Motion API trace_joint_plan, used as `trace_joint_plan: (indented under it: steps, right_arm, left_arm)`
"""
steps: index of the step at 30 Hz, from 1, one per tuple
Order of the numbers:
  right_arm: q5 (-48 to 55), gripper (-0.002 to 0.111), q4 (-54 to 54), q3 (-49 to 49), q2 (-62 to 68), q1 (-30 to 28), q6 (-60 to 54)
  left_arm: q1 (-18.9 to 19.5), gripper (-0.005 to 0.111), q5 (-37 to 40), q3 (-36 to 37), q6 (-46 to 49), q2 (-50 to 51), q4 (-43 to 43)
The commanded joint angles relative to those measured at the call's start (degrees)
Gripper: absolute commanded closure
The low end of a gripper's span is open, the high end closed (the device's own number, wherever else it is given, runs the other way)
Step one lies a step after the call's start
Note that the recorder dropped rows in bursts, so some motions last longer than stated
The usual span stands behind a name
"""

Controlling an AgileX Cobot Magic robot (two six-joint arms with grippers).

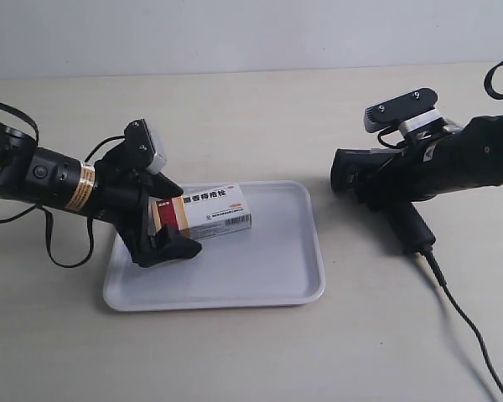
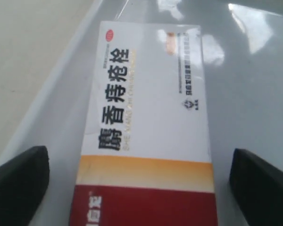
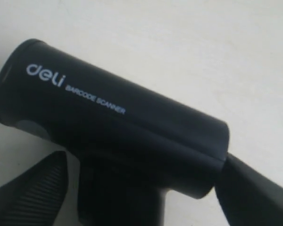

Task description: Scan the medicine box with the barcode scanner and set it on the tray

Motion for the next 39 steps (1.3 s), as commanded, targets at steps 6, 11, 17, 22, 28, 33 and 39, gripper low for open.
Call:
trace_joint_plan:
  steps: [6, 11, 17, 22, 28, 33, 39]
  right_arm:
    - [5.84, 0.017, -0.26, -0.39, -13.69, 2.93, 0.37]
    - [12.31, 0.020, 0.23, -0.39, -25.66, 4.76, 0.37]
    - [16.19, 0.041, 1.02, -0.25, -40.89, 4.76, 0.37]
    - [17.37, 0.074, 1.52, -0.05, -53.08, 4.76, 0.85]
    - [11.31, 0.106, 4.26, 7.41, -62.85, 4.76, 1.25]
    - [3.13, 0.108, 5.75, 17.95, -67.51, 4.76, 1.25]
    - [4.65, 0.108, 6.20, 25.34, -68.30, 4.76, 1.83]
  left_arm:
    - [0.03, 0.001, 2.38, 0.38, -20.16, -13.70, 9.67]
    - [0.03, 0.002, 1.88, 2.44, -22.85, -22.02, 9.67]
    - [0.03, 0.002, -2.78, 5.82, -24.67, -32.73, 9.67]
    - [0.03, 0.009, -5.23, 9.73, -25.74, -42.10, 9.67]
    - [0.03, 0.063, -4.17, 15.29, -30.95, -52.09, 9.67]
    - [0.03, 0.105, 4.19, 21.40, -34.81, -60.53, 8.06]
    - [0.03, 0.105, 17.20, 31.46, -34.66, -74.86, -3.52]
